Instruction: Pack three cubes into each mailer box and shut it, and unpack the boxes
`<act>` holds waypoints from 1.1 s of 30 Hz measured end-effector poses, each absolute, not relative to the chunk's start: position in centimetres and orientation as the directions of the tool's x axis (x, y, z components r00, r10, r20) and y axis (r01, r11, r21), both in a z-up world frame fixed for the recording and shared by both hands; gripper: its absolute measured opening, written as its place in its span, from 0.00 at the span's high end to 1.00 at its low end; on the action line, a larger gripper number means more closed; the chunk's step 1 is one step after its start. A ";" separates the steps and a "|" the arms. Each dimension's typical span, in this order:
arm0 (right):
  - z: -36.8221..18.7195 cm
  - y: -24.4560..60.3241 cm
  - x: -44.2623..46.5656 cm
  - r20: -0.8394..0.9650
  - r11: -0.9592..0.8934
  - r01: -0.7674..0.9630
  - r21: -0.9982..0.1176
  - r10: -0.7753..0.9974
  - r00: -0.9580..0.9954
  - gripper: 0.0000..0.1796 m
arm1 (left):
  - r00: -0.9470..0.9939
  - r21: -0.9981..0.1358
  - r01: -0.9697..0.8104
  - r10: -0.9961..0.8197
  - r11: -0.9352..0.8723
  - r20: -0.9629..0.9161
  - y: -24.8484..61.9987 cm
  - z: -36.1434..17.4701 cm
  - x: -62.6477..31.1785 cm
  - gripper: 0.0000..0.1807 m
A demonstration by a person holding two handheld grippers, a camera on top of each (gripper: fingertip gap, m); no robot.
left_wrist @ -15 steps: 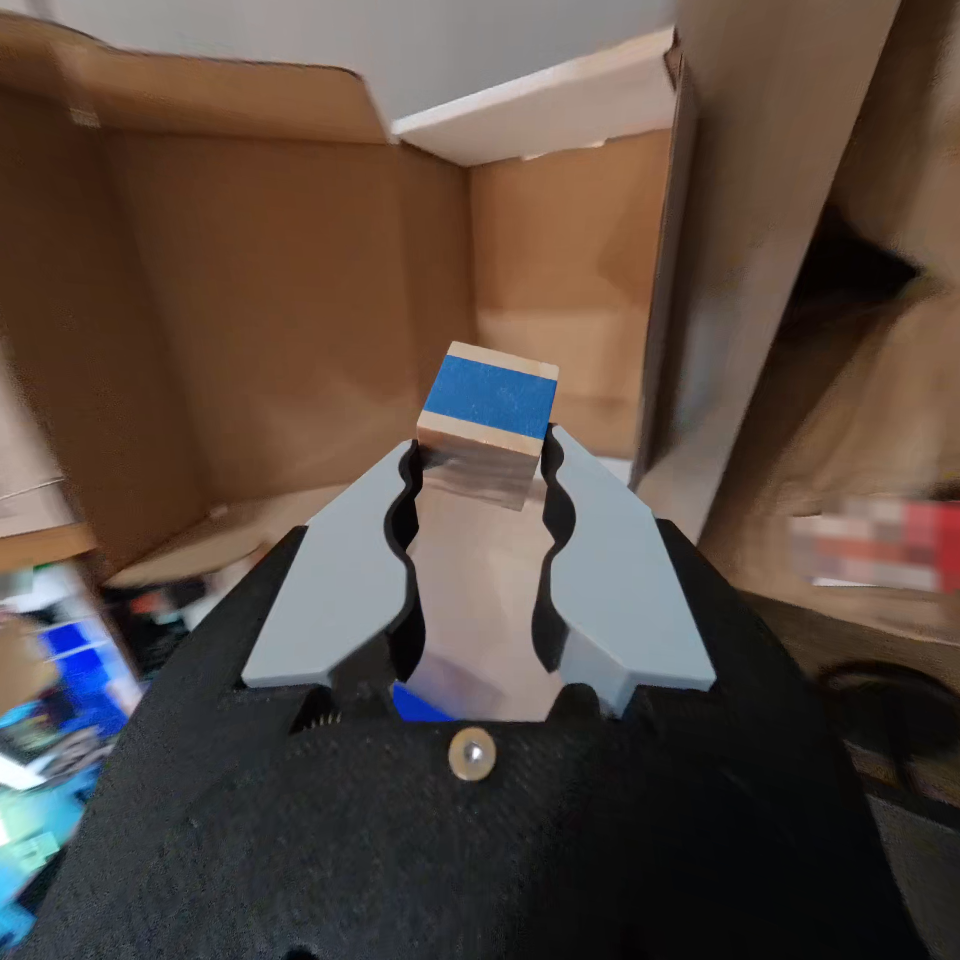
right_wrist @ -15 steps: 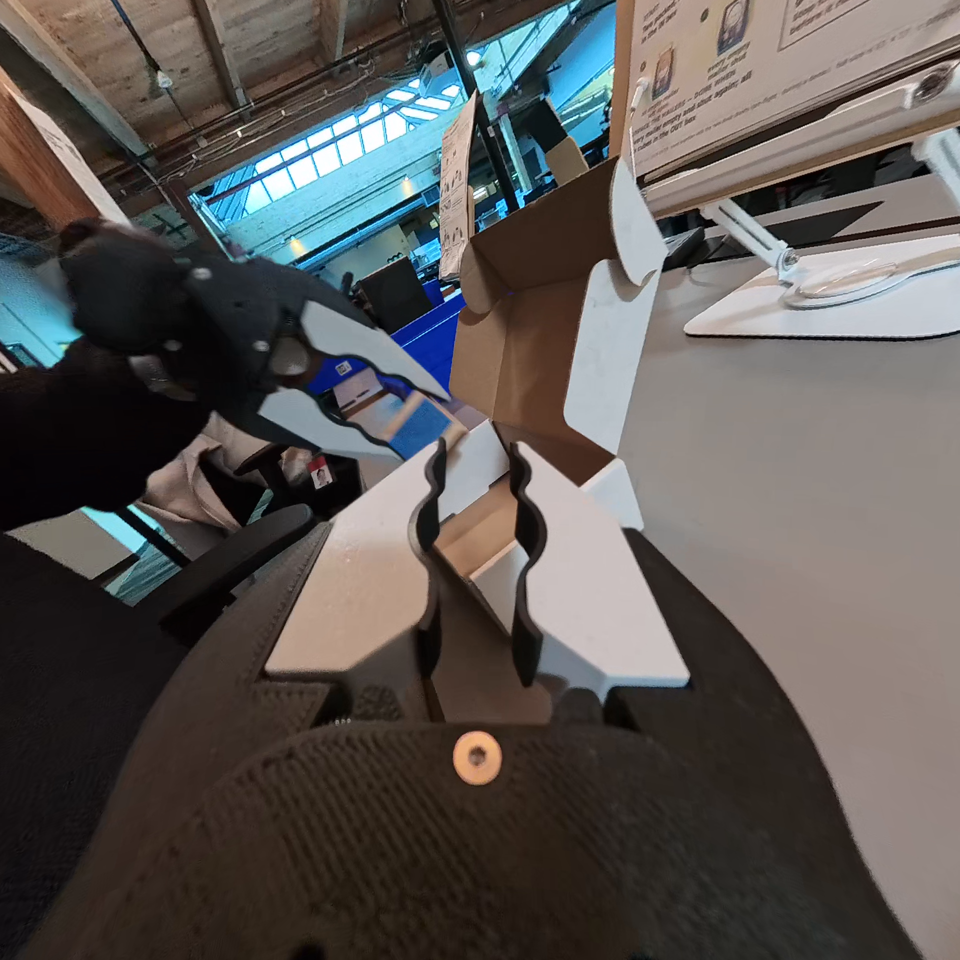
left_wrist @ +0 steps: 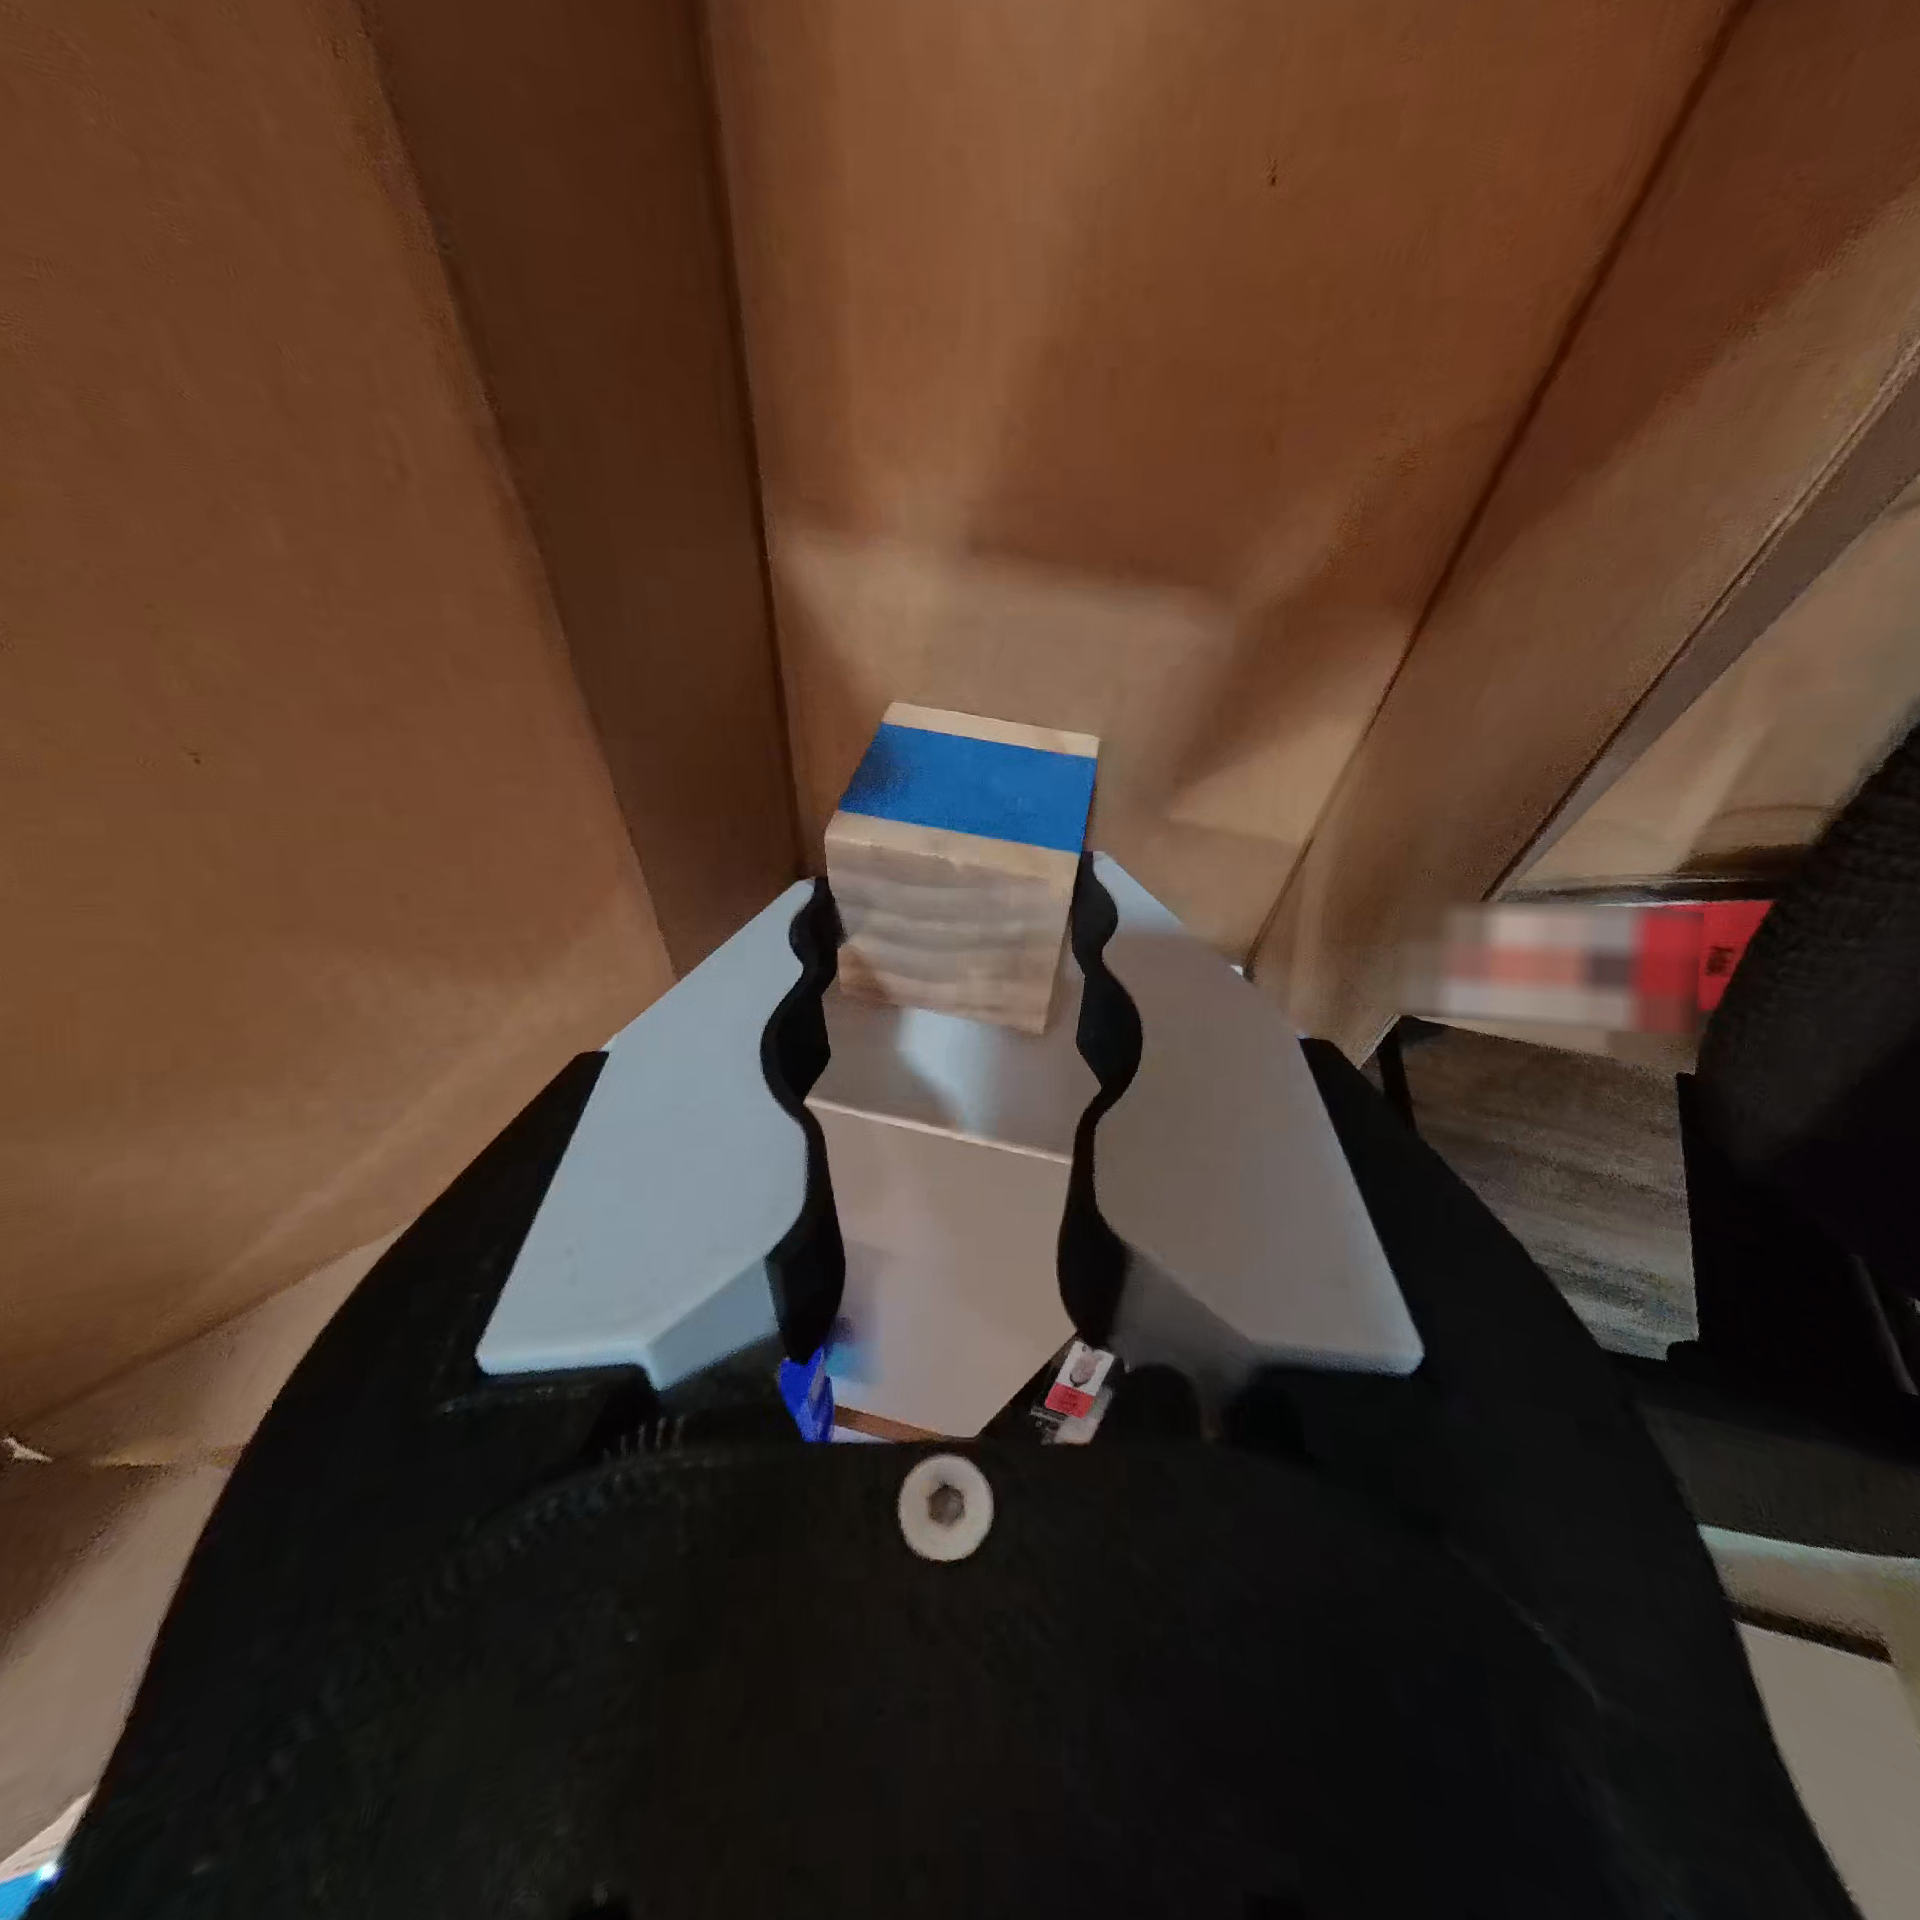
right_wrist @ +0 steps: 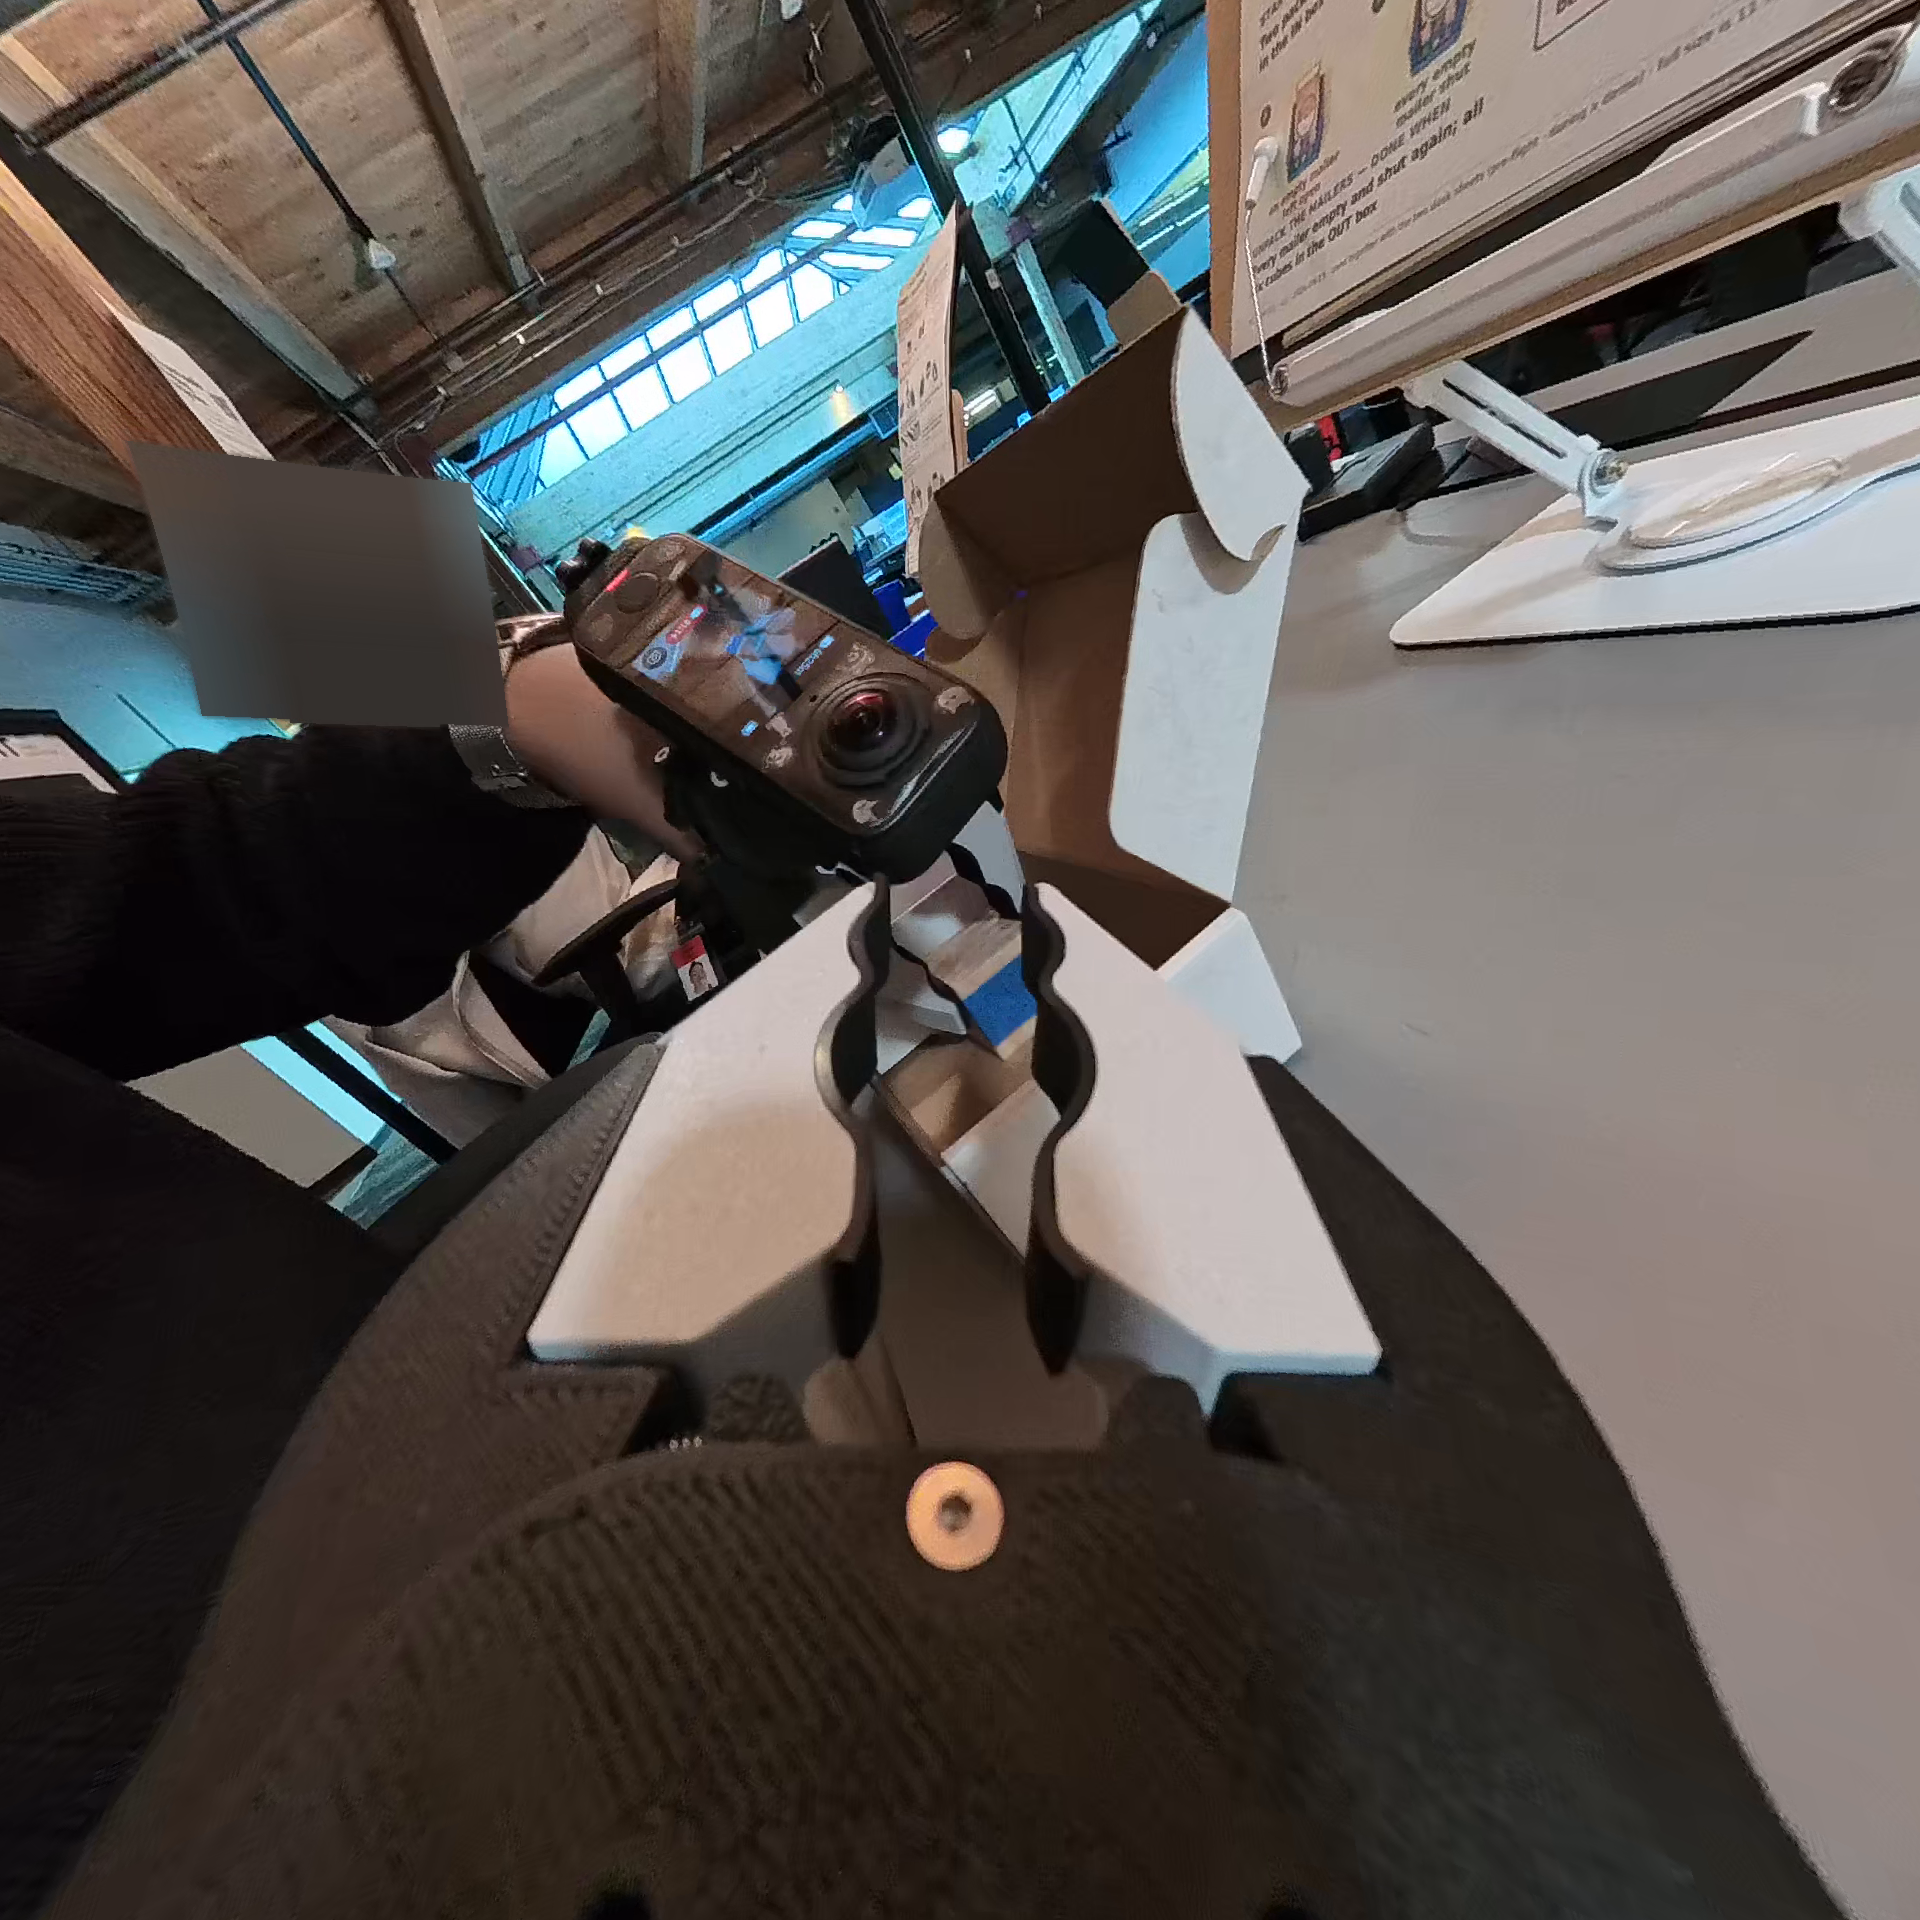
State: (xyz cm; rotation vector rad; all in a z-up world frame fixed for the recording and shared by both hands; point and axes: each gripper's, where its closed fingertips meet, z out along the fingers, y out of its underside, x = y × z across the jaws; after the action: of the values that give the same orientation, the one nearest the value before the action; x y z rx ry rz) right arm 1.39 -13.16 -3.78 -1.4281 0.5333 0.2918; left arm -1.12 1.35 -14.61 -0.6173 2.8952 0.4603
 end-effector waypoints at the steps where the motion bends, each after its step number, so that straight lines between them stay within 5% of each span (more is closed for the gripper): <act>1: -3.8 -13.2 1.4 -0.515 0.134 -0.500 -0.855 -0.122 0.848 0.87 | -0.904 0.269 -0.423 -0.381 0.865 -0.196 1.4 -14.6 -1.2 0.75; 9: -3.7 -13.4 1.8 -0.523 0.147 -0.506 -0.850 -0.127 0.843 0.87 | -0.876 0.176 -0.479 -0.458 0.860 -0.149 1.6 -12.4 -1.3 0.58; 17: -4.1 -13.4 1.7 -0.547 0.136 -0.533 -0.836 -0.110 0.830 0.86 | -0.720 -0.535 -0.590 -0.693 0.605 0.012 -2.9 -6.4 0.4 0.65; 21: -5.1 -13.2 1.5 -0.548 0.084 -0.541 -0.837 -0.126 0.827 0.87 | -0.669 -0.727 -0.566 -0.732 0.389 0.128 -1.5 -3.9 -0.5 0.78; 27: -7.5 -14.0 3.7 -0.524 0.032 -0.537 -0.843 -0.278 0.805 0.87 | -0.472 -0.833 -0.537 -0.866 0.133 0.166 9.2 -1.0 -2.5 0.86; 33: -8.4 -15.5 6.1 -0.514 0.051 -0.538 -0.842 -0.383 0.768 0.85 | 0.026 -0.762 -0.584 -0.932 0.280 -0.362 32.9 1.2 -5.5 0.77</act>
State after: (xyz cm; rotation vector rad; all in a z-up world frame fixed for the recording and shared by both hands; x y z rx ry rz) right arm 6.08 -15.54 -8.37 -1.5637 0.7643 0.1373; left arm -5.50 32.95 1.25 -1.4071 1.6633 -0.4932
